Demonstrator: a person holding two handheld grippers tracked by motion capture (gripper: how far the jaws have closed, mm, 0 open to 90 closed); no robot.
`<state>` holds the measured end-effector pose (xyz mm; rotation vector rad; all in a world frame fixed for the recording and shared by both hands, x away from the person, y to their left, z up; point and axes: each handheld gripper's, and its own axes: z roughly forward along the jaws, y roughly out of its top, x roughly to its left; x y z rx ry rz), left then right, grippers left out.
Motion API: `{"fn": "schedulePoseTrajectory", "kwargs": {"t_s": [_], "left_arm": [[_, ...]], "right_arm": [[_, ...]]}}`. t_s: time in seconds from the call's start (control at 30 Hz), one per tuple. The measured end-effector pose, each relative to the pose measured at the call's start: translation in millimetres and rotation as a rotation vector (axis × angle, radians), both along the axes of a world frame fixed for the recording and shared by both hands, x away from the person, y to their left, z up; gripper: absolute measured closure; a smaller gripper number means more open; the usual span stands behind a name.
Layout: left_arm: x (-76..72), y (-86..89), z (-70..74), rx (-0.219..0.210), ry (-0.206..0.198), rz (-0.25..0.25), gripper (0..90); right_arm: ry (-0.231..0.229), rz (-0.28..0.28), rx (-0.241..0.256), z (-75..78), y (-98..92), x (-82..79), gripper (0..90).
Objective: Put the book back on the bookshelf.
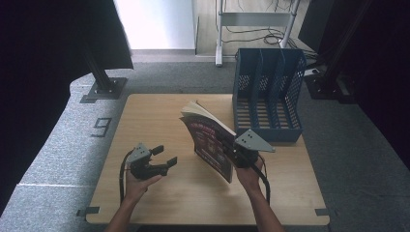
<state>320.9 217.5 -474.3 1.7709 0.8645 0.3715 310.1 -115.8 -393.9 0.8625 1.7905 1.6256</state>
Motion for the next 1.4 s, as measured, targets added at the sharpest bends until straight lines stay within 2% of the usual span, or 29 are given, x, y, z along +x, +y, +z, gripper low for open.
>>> {"fn": "schedulePoseTrajectory", "kwargs": {"t_s": [0.17,0.37,0.83,1.0,1.1,1.2,1.4], "left_arm": [[1.2,1.1,-5.8,0.007,0.011,0.022,22.4],[1.9,4.4,-15.1,0.022,0.045,0.037,22.1],[-2.1,7.4,-19.7,0.024,0.067,0.063,22.0],[-2.5,8.1,-19.3,0.015,0.069,0.064,22.1],[-2.2,8.7,-18.7,-0.031,0.088,0.044,22.0],[-3.3,8.1,-17.8,-0.006,0.078,0.050,22.1],[-3.8,9.9,-16.6,-0.008,0.073,0.061,22.0]], "right_arm": [[-0.012,-0.008,0.016,7.3,-7.3,0.3,81.5],[-0.032,-0.016,0.039,13.4,-15.8,0.6,81.5],[-0.039,-0.036,0.076,22.5,-31.9,6.7,81.5],[-0.041,-0.045,0.083,24.7,-34.6,7.5,81.5],[-0.041,-0.048,0.083,25.4,-35.0,8.3,81.5],[-0.042,-0.054,0.082,26.7,-35.0,9.7,81.5],[-0.051,-0.061,0.085,31.5,-35.2,11.8,81.5]]}}
